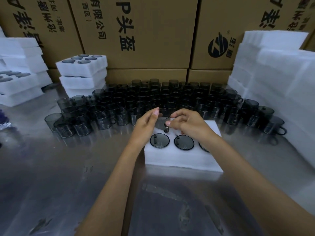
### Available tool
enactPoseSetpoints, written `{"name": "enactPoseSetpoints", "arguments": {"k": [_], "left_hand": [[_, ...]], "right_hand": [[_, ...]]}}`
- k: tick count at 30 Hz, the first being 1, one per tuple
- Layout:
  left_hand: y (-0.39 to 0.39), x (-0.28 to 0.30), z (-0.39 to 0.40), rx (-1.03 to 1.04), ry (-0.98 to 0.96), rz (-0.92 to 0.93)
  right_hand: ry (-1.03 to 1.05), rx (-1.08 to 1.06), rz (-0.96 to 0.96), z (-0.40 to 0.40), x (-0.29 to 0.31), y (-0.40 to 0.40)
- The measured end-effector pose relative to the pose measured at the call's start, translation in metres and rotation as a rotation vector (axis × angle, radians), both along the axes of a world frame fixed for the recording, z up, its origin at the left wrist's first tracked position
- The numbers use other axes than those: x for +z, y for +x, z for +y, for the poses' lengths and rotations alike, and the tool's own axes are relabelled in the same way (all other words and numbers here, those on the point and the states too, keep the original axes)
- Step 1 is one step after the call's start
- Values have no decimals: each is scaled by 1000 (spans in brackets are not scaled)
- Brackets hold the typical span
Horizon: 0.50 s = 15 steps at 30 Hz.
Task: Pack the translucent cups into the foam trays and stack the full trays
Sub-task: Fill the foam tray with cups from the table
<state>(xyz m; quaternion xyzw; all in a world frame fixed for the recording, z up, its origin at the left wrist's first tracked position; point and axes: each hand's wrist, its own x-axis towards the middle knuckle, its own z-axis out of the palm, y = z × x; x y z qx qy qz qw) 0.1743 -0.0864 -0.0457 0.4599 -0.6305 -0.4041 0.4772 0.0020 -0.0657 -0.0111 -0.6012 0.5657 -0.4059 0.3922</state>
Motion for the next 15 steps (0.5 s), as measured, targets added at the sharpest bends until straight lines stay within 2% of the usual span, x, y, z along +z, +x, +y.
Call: {"name": "enactPoseSetpoints", "arguments": {"k": [9, 13, 15], "left_hand": [[1, 1, 6, 30, -45, -6], [4, 4, 12, 70, -126, -48], [7, 8, 16, 115, -212, -156]], "right_hand": [[5, 25, 72, 1, 1, -1], [-371, 10, 392, 11, -3, 0], [-431, 121, 552, 13, -3, -5]]}}
